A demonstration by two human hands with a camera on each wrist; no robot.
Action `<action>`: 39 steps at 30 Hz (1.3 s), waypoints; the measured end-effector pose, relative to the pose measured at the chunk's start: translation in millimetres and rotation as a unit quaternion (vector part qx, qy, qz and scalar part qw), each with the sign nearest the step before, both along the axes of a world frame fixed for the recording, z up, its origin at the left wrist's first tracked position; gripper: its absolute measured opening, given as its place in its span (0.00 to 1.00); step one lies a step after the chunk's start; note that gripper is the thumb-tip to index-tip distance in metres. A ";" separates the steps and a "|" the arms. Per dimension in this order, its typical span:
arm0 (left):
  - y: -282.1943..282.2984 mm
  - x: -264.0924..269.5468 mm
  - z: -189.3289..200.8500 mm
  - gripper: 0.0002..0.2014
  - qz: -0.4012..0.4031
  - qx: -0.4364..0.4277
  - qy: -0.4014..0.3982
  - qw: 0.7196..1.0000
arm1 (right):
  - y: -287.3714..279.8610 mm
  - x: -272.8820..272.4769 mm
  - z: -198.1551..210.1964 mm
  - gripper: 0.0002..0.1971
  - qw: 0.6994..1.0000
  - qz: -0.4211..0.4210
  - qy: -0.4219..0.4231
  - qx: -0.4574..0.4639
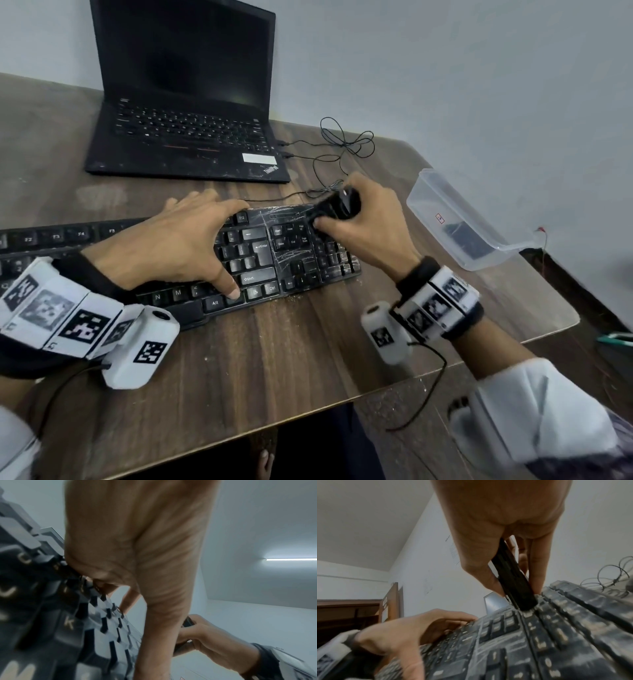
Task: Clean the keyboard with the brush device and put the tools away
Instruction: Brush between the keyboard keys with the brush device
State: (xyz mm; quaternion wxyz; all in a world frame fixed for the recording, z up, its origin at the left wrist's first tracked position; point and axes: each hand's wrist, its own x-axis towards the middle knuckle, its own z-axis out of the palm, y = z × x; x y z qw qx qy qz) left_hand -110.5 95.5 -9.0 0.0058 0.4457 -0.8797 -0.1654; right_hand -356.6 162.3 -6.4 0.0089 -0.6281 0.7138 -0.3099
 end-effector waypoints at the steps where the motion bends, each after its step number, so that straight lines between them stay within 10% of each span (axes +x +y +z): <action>1: -0.9 0.7 -0.9 0.68 0.003 0.003 0.001 1.000 | -7.7 2.3 2.1 0.17 1.000 -0.007 -0.002 -0.010; 9: -5.2 -0.1 -4.4 0.68 -0.003 -0.004 0.001 1.000 | 54.7 -11.1 -17.2 0.17 0.995 0.008 0.042 0.094; 17: -8.2 0.4 -7.6 0.69 0.006 0.001 0.002 1.000 | 7.1 -7.9 -6.3 0.16 0.999 -0.005 -0.033 -0.015; 25: -10.7 -0.5 -9.9 0.68 0.006 0.011 0.009 1.000 | 46.6 -30.3 -6.8 0.21 0.988 0.038 0.031 0.145; 33: -8.5 -0.4 -6.2 0.68 0.018 0.021 -0.002 1.000 | -9.5 -18.6 3.7 0.19 1.000 -0.019 -0.016 0.013; 39: -7.0 -0.7 -5.2 0.68 0.026 0.030 0.009 0.999 | 48.6 -31.4 -10.0 0.21 0.986 0.012 0.026 0.161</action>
